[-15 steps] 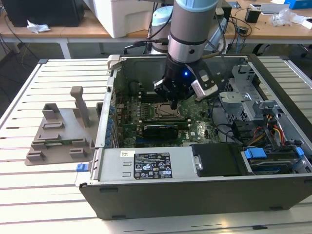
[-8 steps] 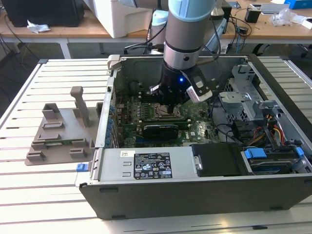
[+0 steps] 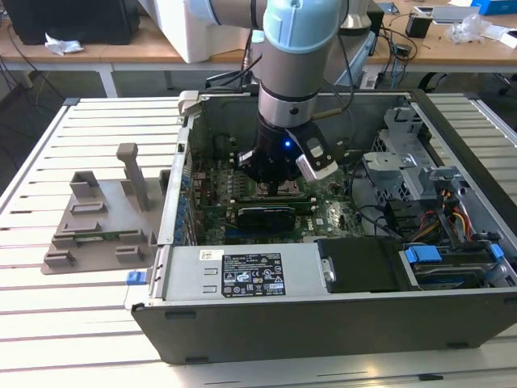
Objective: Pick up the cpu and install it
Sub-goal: 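Install the second cpu locking lever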
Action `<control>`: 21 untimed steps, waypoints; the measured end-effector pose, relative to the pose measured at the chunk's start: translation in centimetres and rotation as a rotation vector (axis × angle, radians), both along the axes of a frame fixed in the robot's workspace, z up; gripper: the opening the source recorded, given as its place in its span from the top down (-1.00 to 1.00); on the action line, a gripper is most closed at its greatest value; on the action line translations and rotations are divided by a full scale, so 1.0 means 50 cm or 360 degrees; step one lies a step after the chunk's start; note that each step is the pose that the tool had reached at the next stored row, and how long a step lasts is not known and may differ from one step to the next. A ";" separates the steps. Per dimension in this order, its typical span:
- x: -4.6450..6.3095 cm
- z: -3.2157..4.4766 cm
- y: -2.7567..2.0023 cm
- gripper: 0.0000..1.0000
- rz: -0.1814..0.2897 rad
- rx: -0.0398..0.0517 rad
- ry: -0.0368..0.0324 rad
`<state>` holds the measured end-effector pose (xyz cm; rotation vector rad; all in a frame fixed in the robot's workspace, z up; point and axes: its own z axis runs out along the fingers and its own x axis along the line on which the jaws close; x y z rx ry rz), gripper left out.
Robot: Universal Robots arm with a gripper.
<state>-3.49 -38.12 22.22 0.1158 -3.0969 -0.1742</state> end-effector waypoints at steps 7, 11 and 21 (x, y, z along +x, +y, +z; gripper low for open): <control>-0.057 -0.026 -0.0011 0.79 0.0024 0.0056 0.0000; -0.065 -0.034 0.0003 0.79 0.0027 0.0067 0.0000; -0.065 -0.047 0.0194 0.79 0.0054 0.0075 0.0001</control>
